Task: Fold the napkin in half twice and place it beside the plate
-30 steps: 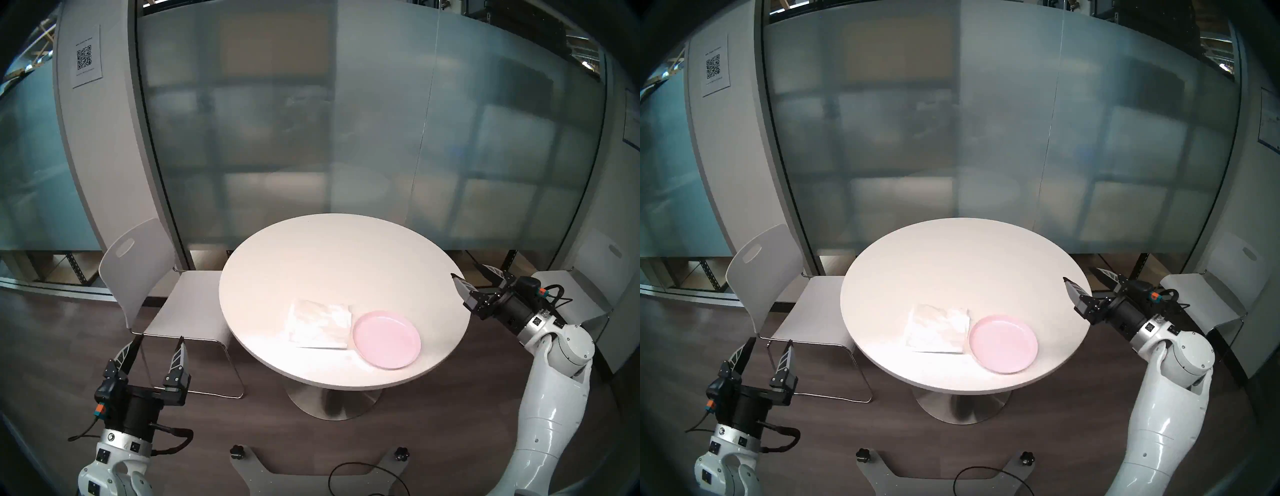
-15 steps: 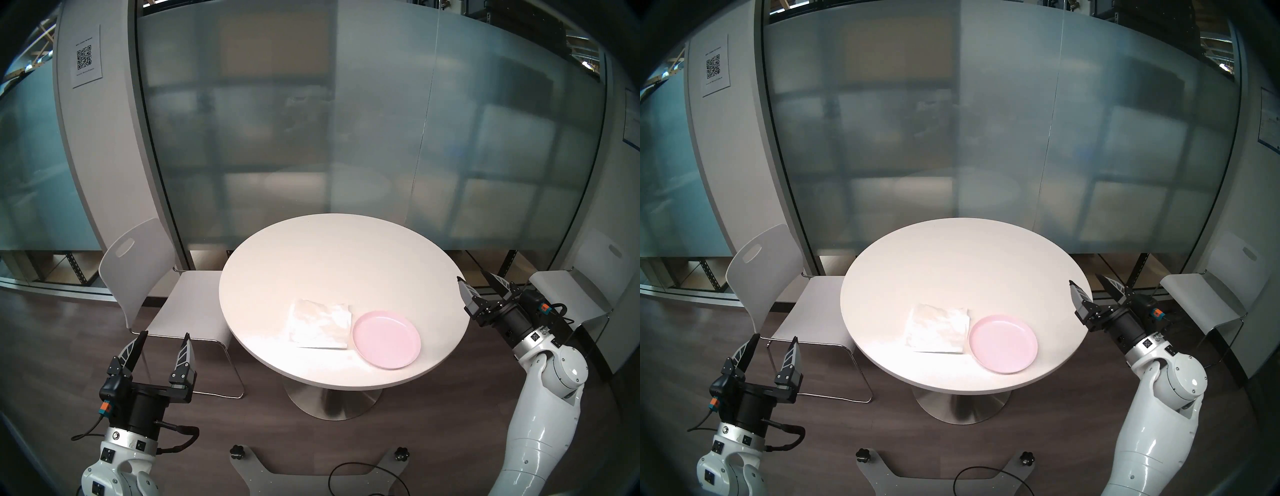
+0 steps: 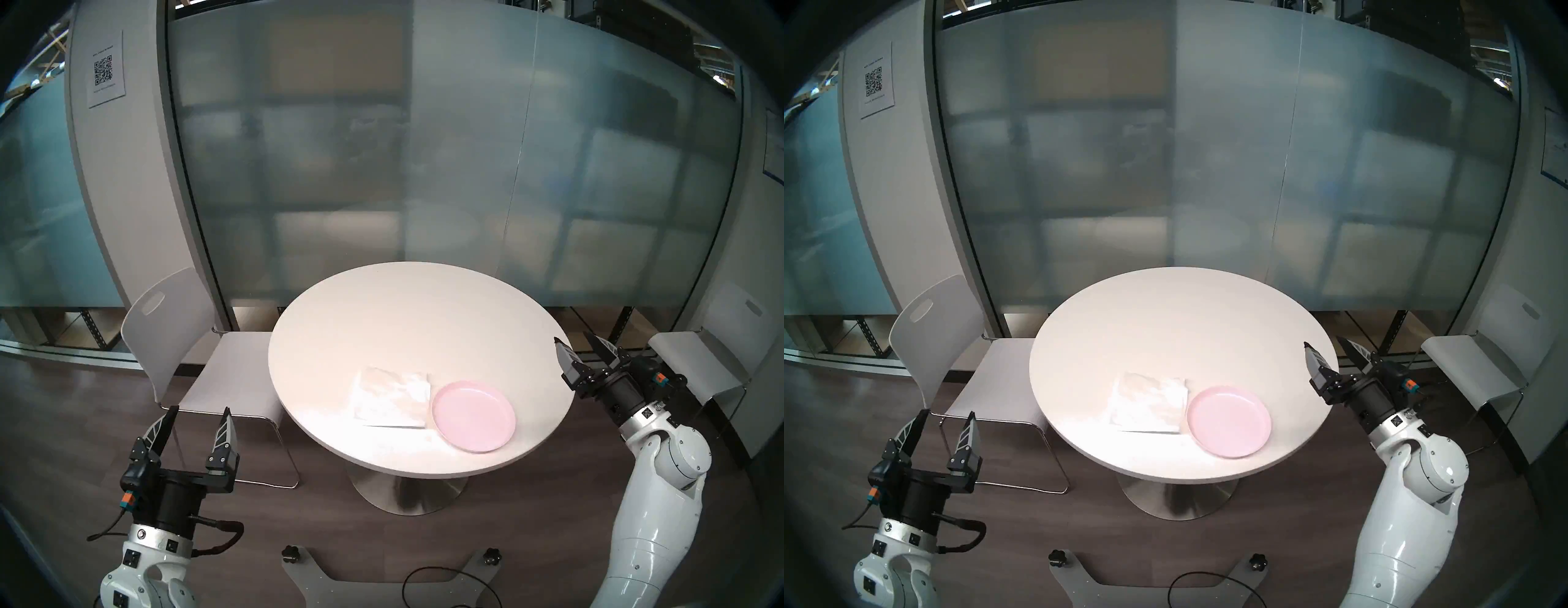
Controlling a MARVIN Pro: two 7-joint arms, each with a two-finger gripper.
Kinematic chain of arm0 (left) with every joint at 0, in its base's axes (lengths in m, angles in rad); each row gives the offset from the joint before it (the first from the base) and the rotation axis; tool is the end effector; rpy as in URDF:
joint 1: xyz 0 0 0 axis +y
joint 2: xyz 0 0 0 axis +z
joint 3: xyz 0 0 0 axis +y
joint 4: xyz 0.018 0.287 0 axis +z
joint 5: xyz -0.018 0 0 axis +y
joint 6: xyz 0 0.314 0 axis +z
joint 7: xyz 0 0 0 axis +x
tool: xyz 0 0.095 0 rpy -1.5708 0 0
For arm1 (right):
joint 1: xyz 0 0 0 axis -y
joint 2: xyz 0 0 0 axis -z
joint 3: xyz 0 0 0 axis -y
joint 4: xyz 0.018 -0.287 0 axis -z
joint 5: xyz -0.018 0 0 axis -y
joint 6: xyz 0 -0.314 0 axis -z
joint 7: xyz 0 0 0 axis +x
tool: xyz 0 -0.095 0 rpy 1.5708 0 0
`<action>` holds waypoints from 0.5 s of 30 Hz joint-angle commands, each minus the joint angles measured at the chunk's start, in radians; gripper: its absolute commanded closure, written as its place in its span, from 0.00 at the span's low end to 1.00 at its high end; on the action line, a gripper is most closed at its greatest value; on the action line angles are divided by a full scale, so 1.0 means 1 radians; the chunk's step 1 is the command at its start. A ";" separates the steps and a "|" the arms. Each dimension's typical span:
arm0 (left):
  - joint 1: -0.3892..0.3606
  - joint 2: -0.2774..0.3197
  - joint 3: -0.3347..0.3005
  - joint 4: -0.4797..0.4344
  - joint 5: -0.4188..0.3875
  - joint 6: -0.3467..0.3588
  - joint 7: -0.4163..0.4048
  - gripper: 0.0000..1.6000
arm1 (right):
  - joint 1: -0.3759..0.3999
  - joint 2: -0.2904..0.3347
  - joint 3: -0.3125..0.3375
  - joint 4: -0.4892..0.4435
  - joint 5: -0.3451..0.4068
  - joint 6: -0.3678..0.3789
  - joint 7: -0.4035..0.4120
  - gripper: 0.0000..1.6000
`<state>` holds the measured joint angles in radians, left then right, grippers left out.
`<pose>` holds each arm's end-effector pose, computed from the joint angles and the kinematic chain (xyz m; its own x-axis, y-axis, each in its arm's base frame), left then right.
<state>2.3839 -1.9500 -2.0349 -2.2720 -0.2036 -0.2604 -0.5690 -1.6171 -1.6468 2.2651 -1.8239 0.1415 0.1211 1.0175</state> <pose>0.1610 0.0810 -0.2563 -0.1302 0.0328 0.9909 0.0511 -0.9979 0.0398 0.3279 -0.1603 -0.2364 -0.1434 -0.0994 0.9847 0.3368 -0.9404 -0.0459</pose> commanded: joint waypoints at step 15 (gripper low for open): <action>0.001 0.005 -0.003 -0.025 -0.005 -0.005 -0.009 0.00 | 0.019 -0.001 0.003 -0.017 0.012 0.003 0.012 0.00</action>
<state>2.3853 -1.9483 -2.0343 -2.2726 -0.2062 -0.2604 -0.5763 -1.6144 -1.6499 2.2652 -1.8240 0.1422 0.1275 1.0258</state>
